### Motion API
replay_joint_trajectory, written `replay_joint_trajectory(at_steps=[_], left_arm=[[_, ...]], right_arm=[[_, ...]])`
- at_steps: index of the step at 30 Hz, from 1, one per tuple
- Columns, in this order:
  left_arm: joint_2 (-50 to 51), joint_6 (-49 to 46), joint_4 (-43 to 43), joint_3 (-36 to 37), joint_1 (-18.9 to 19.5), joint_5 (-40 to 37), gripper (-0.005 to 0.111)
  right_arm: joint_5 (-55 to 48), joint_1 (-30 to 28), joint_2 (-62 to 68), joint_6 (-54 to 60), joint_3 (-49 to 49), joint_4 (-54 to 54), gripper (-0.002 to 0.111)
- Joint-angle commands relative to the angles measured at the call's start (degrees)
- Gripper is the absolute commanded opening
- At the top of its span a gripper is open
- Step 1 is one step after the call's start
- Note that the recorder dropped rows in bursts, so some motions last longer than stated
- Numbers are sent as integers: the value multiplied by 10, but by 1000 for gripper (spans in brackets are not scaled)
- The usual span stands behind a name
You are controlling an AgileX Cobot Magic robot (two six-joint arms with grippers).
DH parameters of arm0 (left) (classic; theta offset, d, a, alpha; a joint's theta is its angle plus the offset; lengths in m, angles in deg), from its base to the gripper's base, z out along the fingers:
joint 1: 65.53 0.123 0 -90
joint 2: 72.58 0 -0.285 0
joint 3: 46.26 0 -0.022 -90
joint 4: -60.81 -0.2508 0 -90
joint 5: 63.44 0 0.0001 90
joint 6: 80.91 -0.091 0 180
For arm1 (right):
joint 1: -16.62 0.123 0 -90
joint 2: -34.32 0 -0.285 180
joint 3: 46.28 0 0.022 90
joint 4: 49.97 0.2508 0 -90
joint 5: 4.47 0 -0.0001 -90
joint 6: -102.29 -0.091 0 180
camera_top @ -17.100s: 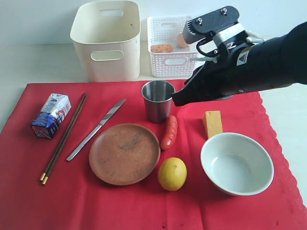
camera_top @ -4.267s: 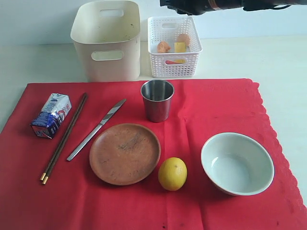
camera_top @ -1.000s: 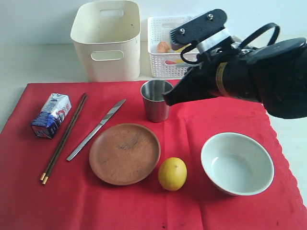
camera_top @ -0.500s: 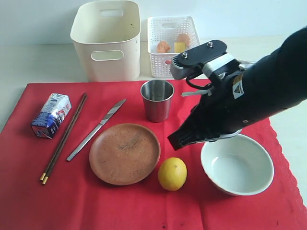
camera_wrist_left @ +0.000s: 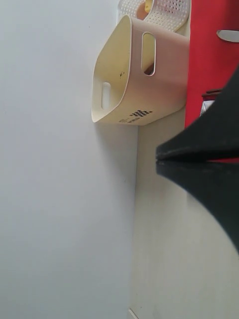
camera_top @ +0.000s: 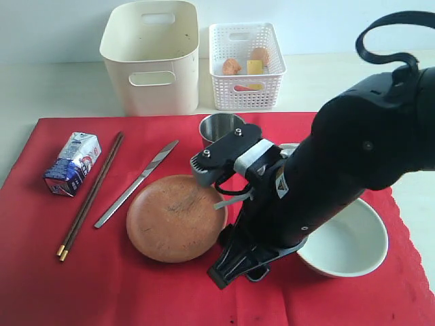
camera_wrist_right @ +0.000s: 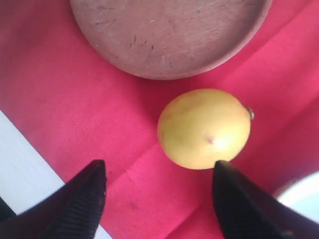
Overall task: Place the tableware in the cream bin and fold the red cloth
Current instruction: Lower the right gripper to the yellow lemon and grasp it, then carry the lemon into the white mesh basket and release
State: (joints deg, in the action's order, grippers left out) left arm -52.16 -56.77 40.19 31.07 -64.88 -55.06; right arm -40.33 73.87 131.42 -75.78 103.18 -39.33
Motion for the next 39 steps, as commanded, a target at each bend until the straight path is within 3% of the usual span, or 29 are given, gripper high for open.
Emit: replay_joint_trajectory(at_steps=[1,13,23,25,29,33,35,39], left_arm=[[-2,1,1,-1,1,-1,1],[-2,1,1,-1,1,-1,1],[-2,1,1,-1,1,-1,1],[-2,1,1,-1,1,-1,1],[-2,1,1,-1,1,-1,1],[-2,1,1,-1,1,-1,1],[-2,1,1,-1,1,-1,1],[-2,1,1,-1,1,-1,1]], right_arm=[[33,8,10,-4,6,-27,73],[111,8,98,-5,6,-111,76],[114,8,117,-4,6,-140,75],[105,8,117,-4,6,-142,68],[104,8,116,-4,6,-146,32],[97,8,82,-4,6,-147,7],[97,8,37,-4,6,-155,0],[116,2,-32,-49,6,-226,0]])
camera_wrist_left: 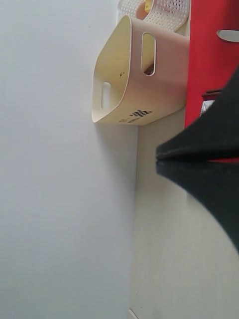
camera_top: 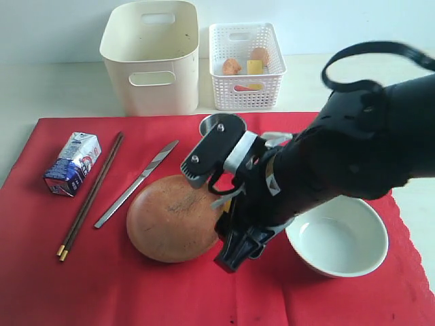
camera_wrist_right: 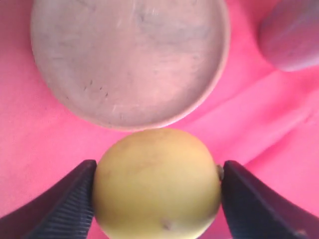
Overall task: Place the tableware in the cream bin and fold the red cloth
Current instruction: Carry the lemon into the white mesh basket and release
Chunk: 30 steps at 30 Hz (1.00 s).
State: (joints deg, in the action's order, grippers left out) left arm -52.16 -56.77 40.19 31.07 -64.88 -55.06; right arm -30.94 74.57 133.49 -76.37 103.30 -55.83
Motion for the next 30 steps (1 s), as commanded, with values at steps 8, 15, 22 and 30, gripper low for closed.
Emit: replay_joint_trajectory(at_steps=[8,15,22,30], left_arm=[[-2,1,1,-1,1,-1,1],[-2,1,1,-1,1,-1,1],[-2,1,1,-1,1,-1,1],[-2,1,1,-1,1,-1,1]], right_arm=[[112,-79,-74,-269,4,-278,0],[153,-176,-6,-367,65,-367,0],[188,-247,118,-367,197,-363,0],[205,-264,263,-374,362,-361,0]])
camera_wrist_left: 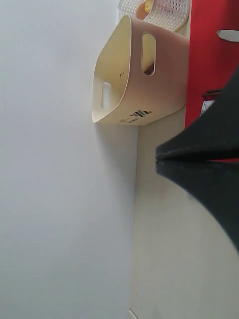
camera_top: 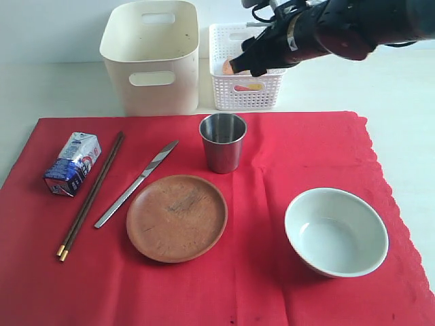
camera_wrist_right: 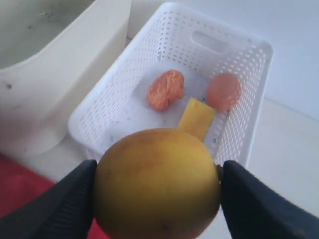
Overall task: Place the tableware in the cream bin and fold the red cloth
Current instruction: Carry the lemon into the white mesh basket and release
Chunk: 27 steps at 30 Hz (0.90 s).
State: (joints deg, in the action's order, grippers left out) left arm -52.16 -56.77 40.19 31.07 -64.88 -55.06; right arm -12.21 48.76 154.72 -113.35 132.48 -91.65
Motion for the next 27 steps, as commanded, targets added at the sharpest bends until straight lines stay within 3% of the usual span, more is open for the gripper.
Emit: replay_joint_trajectory(at_steps=[1,9,24,27], left_arm=[[-2,1,1,-1,1,-1,1],[-2,1,1,-1,1,-1,1],[-2,1,1,-1,1,-1,1],[-2,1,1,-1,1,-1,1]], right_arm=[[18,-6,68,-4,93,-3,0],[4,-6,144,-4,189,-4,0],[-35,-6,176,-4,224,-9,0],[-35,-6,177,-5,224,-9,9]])
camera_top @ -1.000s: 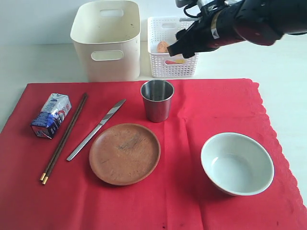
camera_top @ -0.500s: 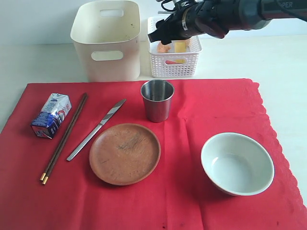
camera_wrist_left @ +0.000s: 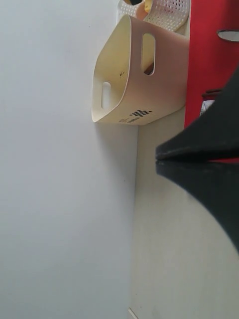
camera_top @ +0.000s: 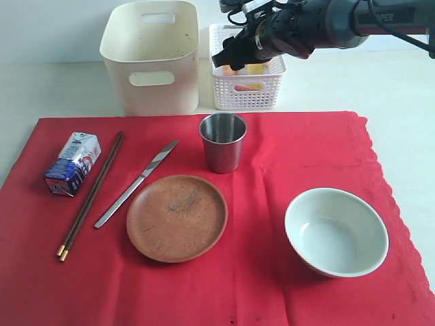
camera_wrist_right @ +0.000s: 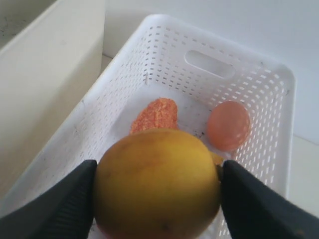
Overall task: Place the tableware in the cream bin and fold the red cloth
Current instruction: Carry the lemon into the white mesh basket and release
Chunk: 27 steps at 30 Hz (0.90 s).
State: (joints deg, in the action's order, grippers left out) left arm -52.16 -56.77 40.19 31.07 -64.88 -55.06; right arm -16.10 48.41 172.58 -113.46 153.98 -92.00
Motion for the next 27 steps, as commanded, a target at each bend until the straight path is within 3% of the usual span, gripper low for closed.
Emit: replay_joint_trajectory(at_steps=[1,13,20,27], left_arm=[[-2,1,1,-1,1,-1,1],[-2,1,1,-1,1,-1,1],[-2,1,1,-1,1,-1,1],[-2,1,1,-1,1,-1,1]], right_arm=[[4,-3,-2,-4,9,-5,12],[4,-3,-2,-4,9,0,80],[2,-3,-4,-22,9,0,84],[-81,-3,-52,-17,9,0,84]])
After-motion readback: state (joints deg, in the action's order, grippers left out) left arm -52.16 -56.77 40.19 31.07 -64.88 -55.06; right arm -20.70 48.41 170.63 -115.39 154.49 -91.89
